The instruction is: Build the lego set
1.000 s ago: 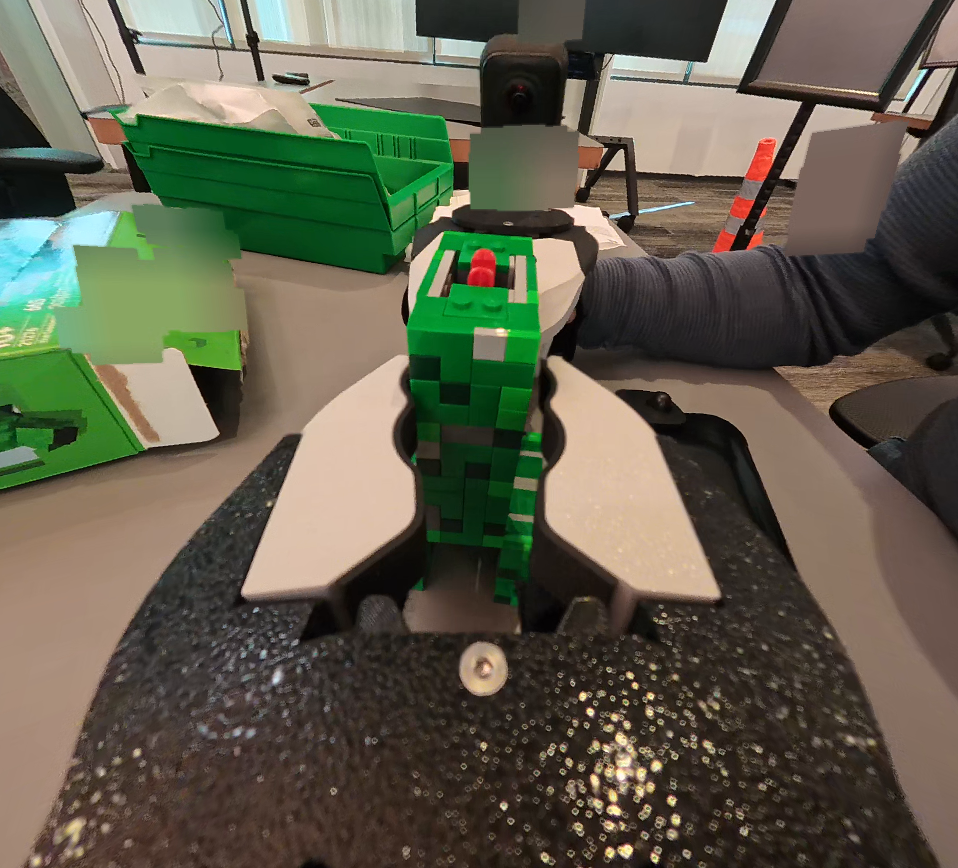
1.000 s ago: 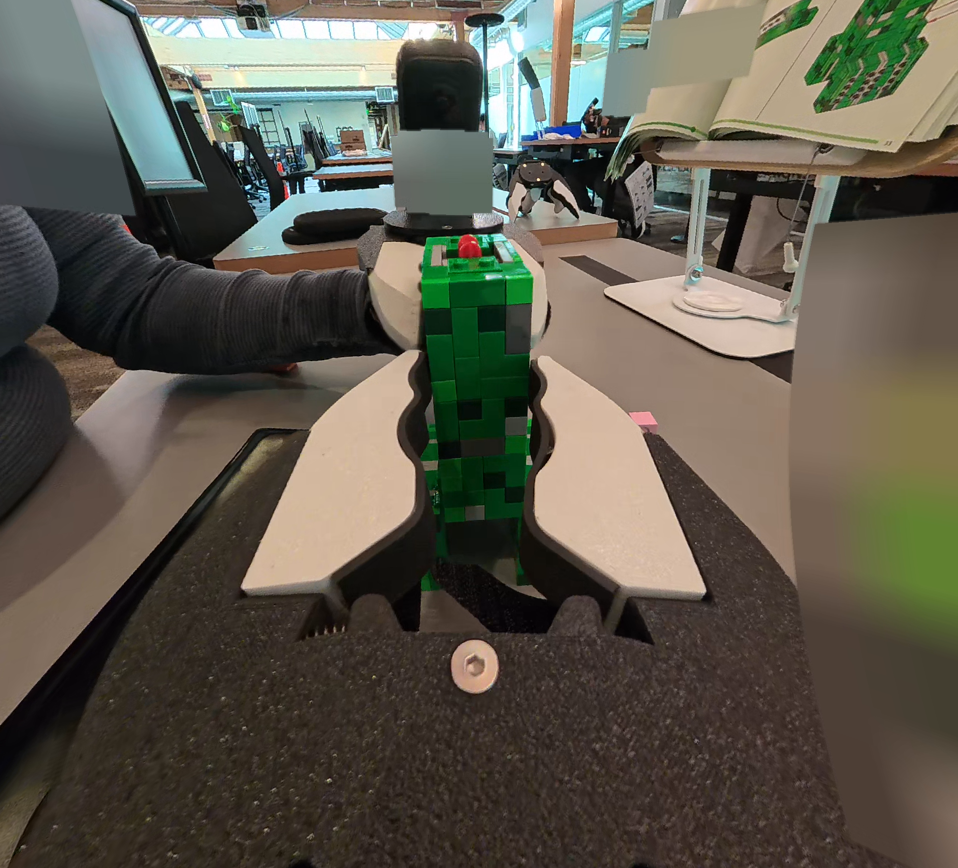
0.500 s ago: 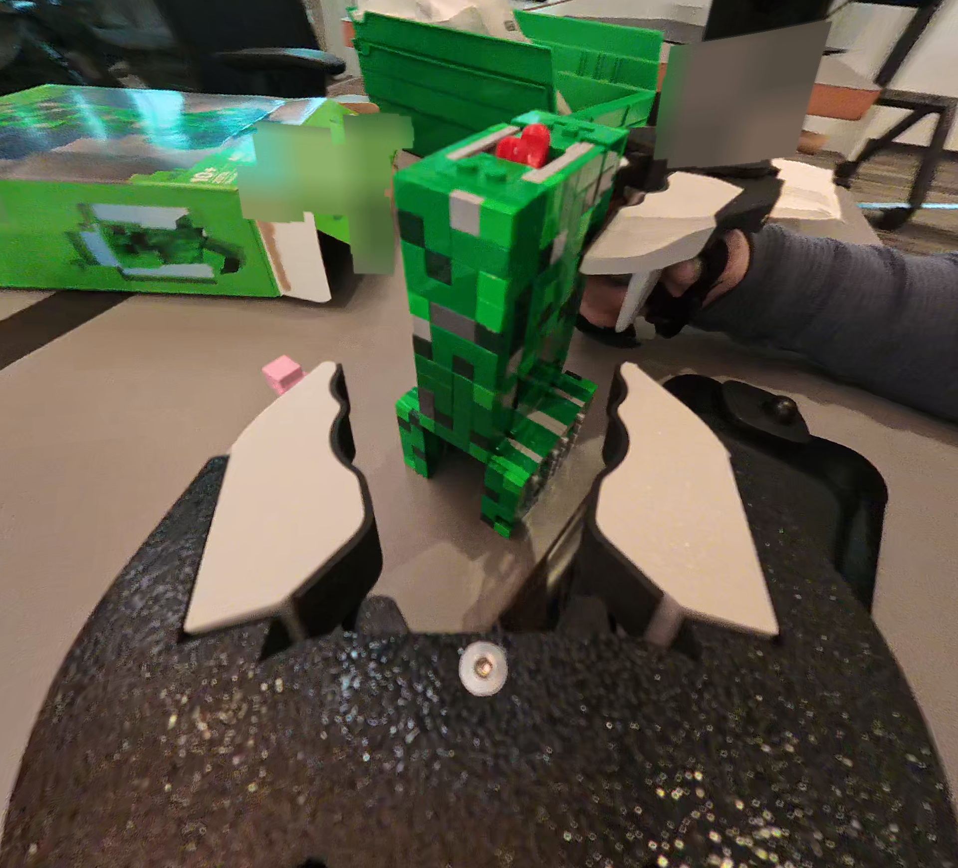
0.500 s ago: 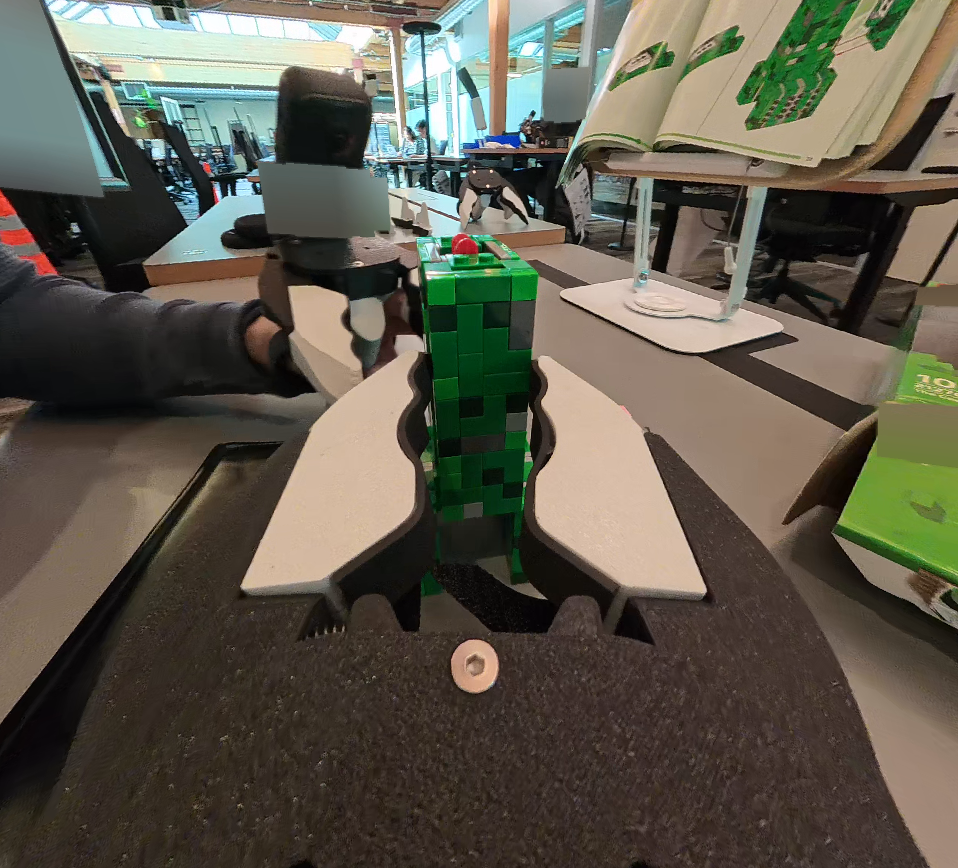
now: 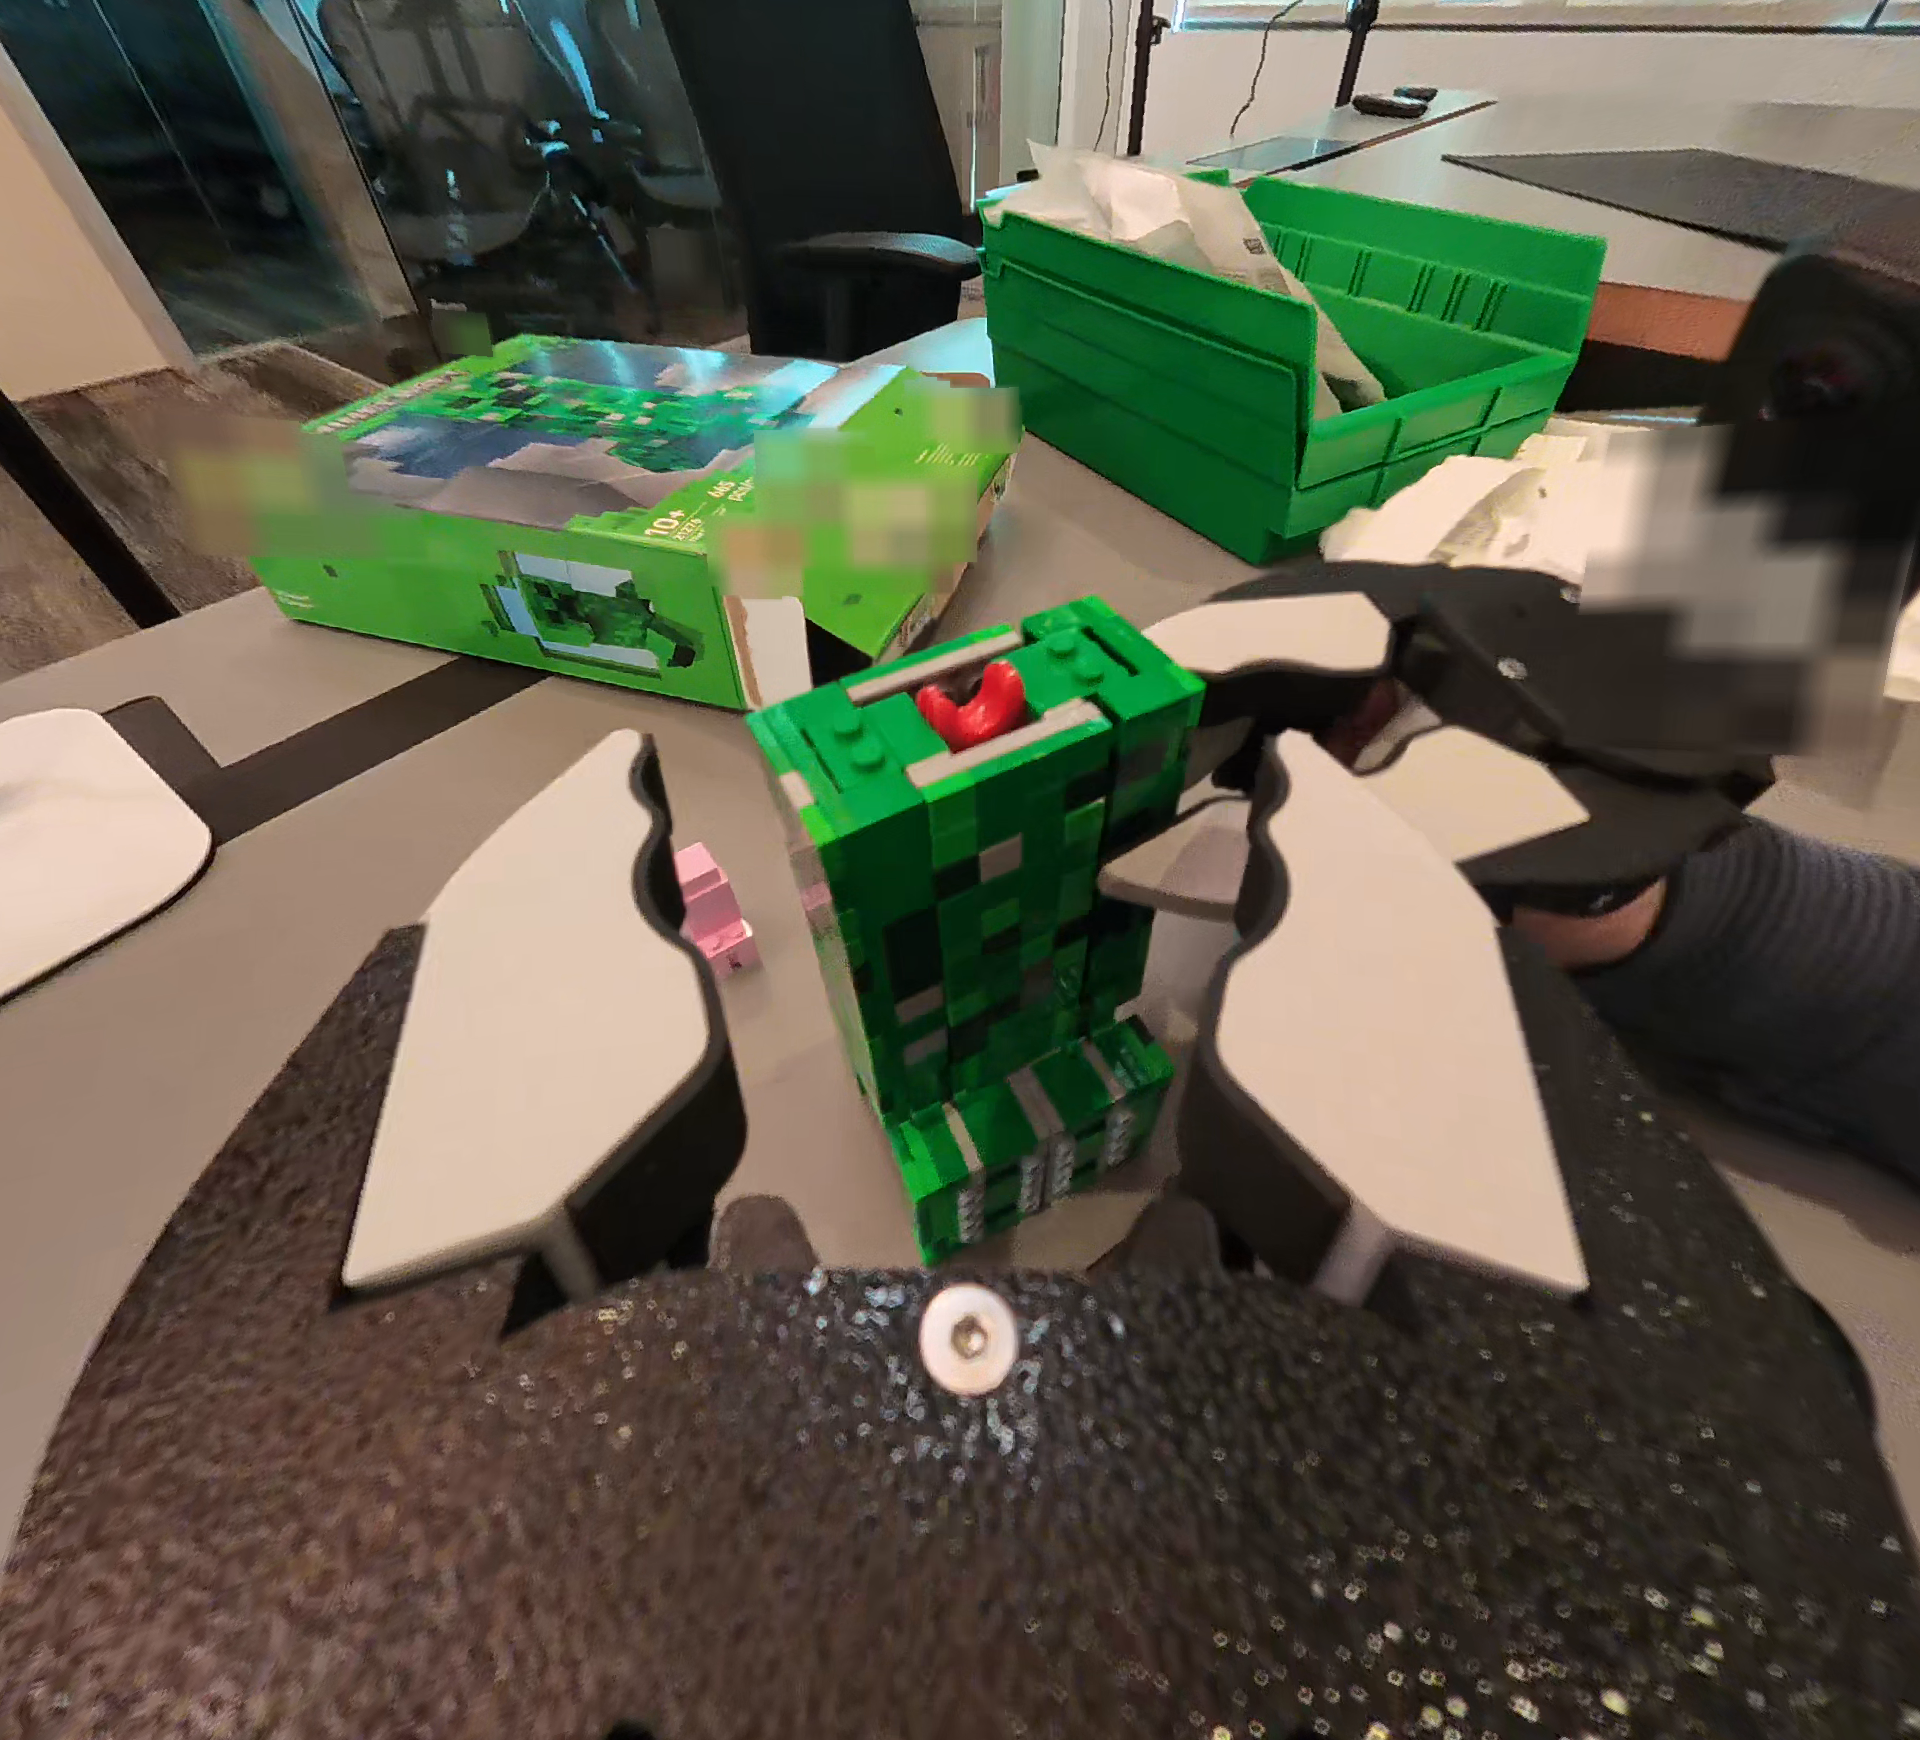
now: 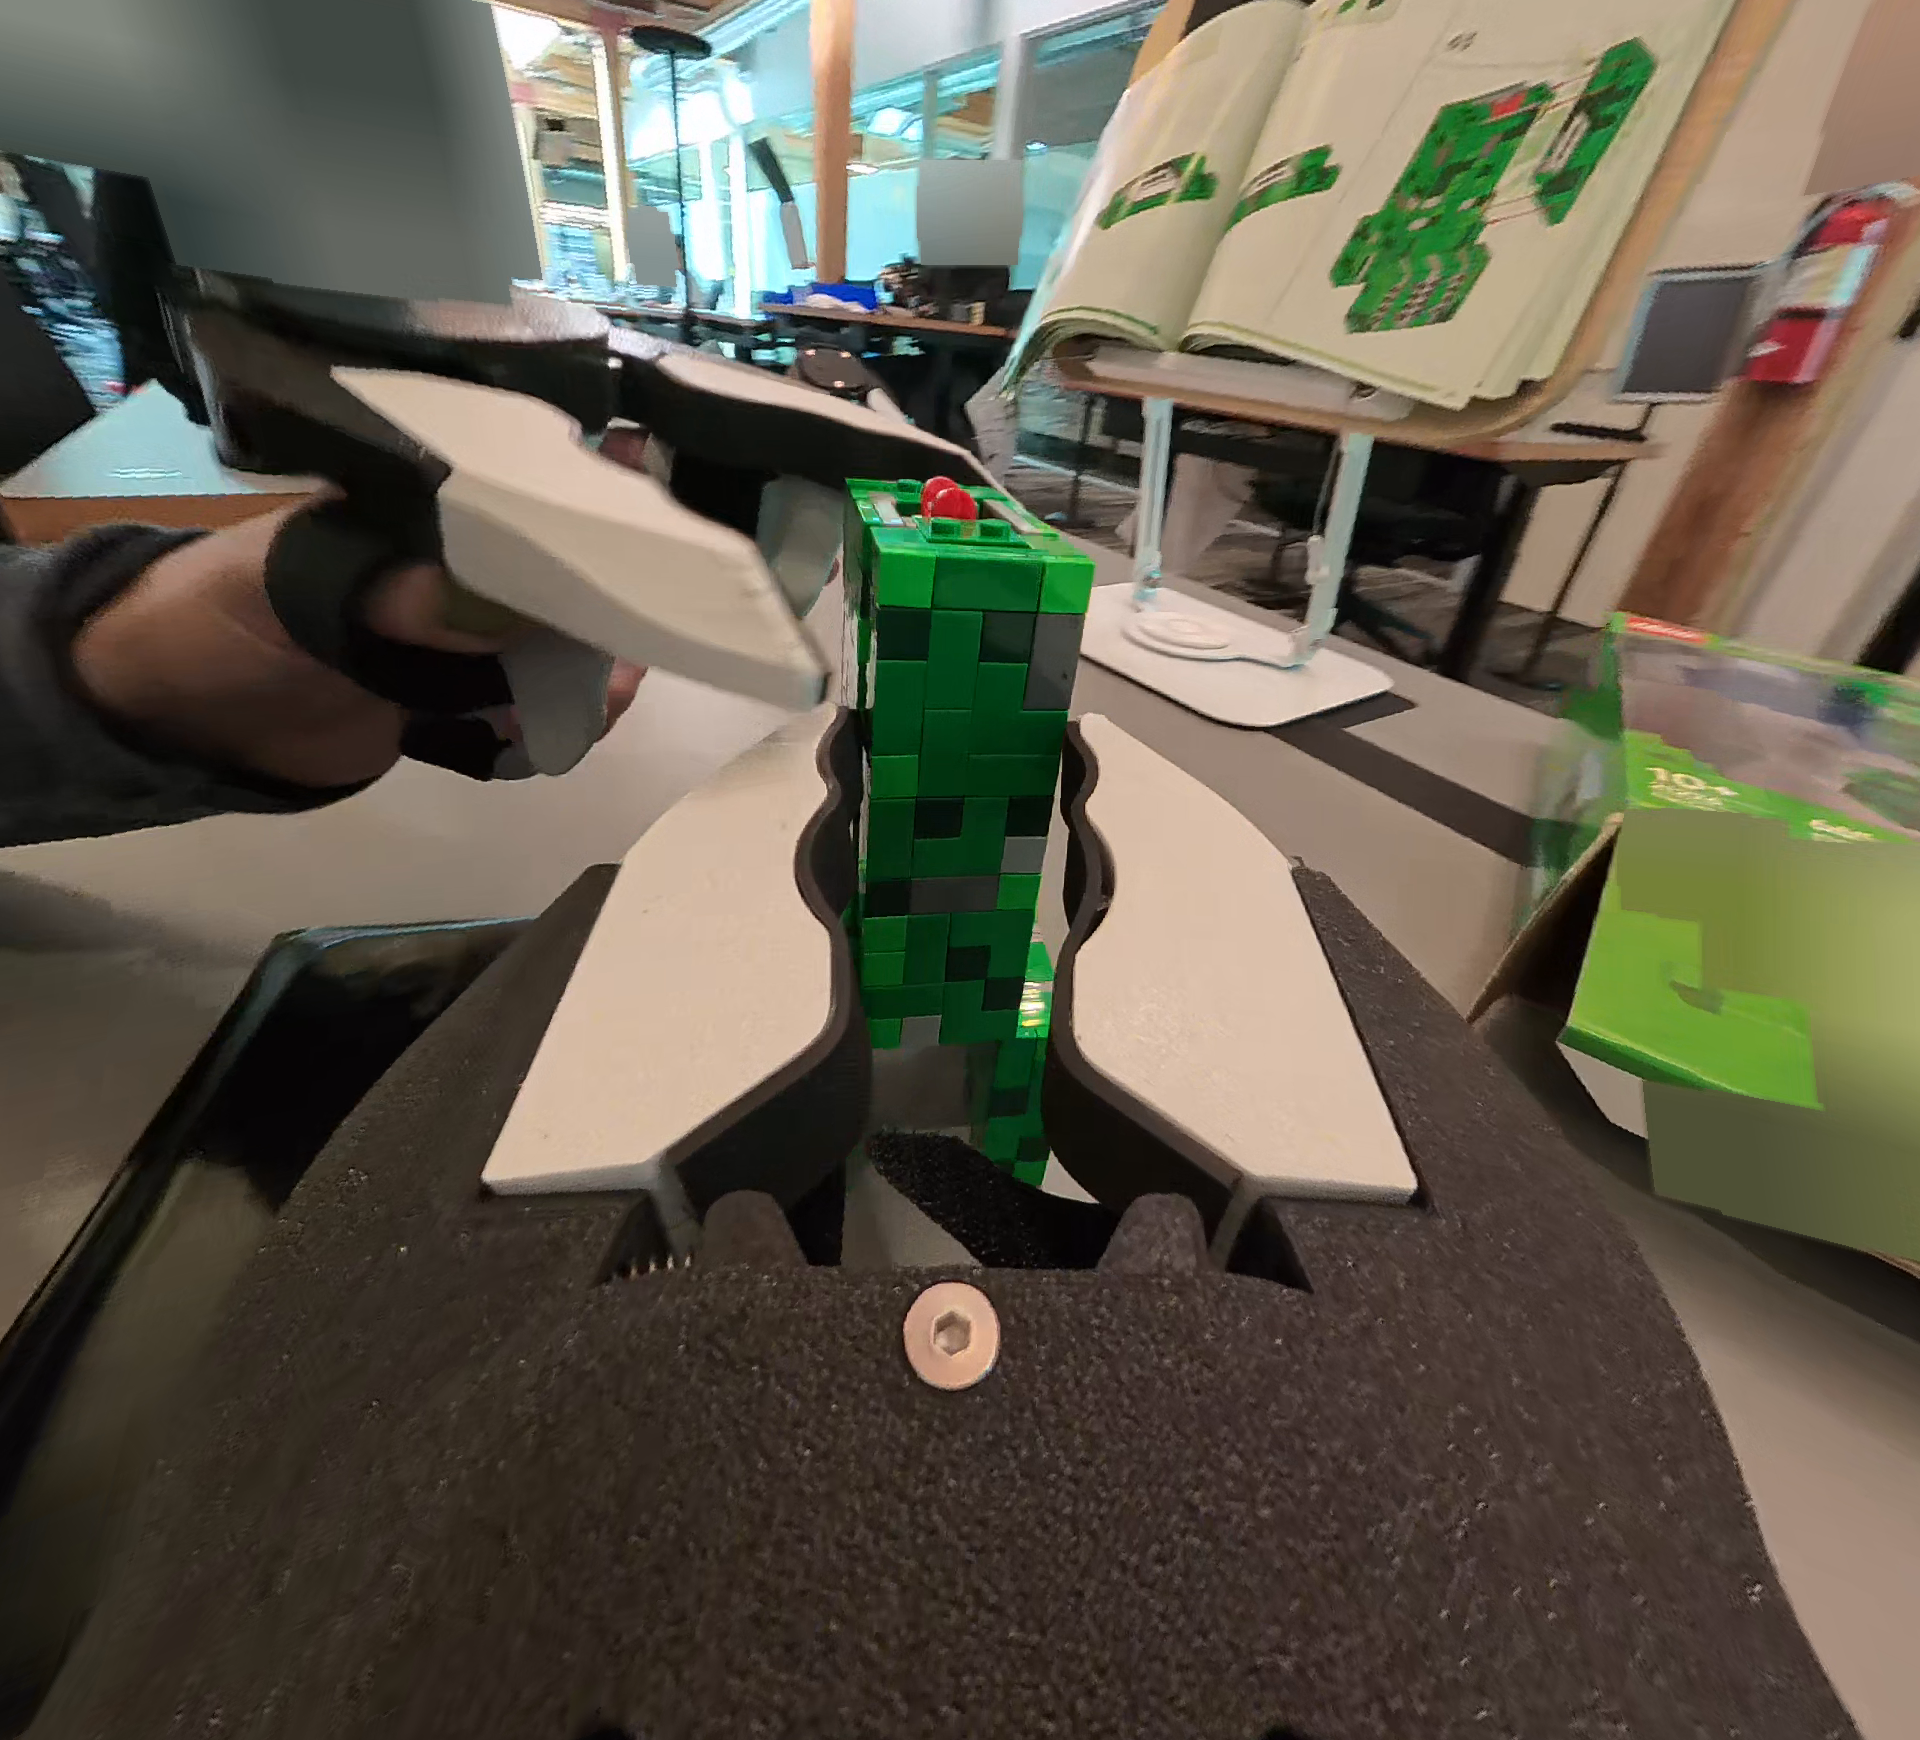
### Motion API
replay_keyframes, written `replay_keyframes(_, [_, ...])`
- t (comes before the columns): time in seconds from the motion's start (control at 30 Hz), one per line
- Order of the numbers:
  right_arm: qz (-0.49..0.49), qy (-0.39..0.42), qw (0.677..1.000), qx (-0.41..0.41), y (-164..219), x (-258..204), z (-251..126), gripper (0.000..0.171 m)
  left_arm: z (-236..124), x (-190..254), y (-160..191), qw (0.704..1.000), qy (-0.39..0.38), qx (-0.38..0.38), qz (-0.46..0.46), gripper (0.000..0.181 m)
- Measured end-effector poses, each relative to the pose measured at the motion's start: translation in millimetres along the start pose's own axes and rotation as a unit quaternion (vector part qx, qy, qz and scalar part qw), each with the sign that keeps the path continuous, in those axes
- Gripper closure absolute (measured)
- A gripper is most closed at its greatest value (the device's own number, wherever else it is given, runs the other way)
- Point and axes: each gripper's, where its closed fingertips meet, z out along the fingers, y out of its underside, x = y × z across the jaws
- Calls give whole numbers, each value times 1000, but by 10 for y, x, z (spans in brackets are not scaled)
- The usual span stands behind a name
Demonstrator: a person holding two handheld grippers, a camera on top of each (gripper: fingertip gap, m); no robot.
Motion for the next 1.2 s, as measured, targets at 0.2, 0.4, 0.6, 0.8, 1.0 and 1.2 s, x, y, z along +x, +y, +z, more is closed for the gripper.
replay_keyframes(0.2, [-60,42,997,-1,-23,-59,46,134,59,-35,74,998,-1,-57,-8,83])
replay_keyframes(0.4, [-74,60,995,-9,-14,-75,80,133,54,8,129,996,33,-86,-15,98])
replay_keyframes(0.6, [-61,47,997,-12,0,-67,85,123,48,5,132,994,69,-87,-3,98])
replay_keyframes(0.8, [-19,-13,1000,15,-134,-23,-84,97,13,54,133,985,154,-78,22,99])
replay_keyframes(1.0, [58,-188,980,-21,-250,-105,-138,96,-23,135,135,961,262,-65,51,99])
replay_keyframes(1.2, [59,-275,957,-74,-164,-98,77,91,-38,161,135,939,332,-63,62,99])
